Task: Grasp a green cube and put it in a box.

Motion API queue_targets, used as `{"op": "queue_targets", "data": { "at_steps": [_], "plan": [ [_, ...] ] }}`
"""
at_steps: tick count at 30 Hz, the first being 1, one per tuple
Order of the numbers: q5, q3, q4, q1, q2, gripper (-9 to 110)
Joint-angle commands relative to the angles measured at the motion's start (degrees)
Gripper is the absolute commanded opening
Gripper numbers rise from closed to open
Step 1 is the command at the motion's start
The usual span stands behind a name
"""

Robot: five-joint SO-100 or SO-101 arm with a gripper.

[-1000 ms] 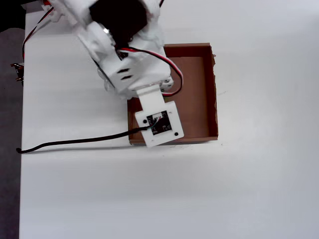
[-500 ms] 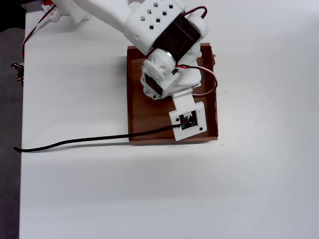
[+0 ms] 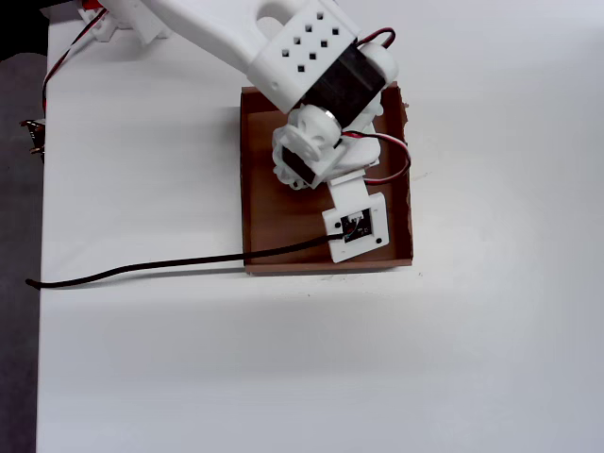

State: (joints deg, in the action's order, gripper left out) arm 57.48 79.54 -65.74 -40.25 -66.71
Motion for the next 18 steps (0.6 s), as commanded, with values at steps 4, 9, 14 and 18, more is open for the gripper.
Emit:
{"op": "queue_targets", "data": {
  "at_steps": [4, 9, 14, 18],
  "plan": [
    [-0.1, -0.3, 0.8, -0.2, -3.4, 22],
    [0.2, 0.4, -1.1, 3.5, -11.9, 22],
    [-0.4, 3.1, -2.5, 11.4, -26.0, 22],
    [-1.1, 10.9, -6.3, 23.6, -39.6, 22]
  ]
}}
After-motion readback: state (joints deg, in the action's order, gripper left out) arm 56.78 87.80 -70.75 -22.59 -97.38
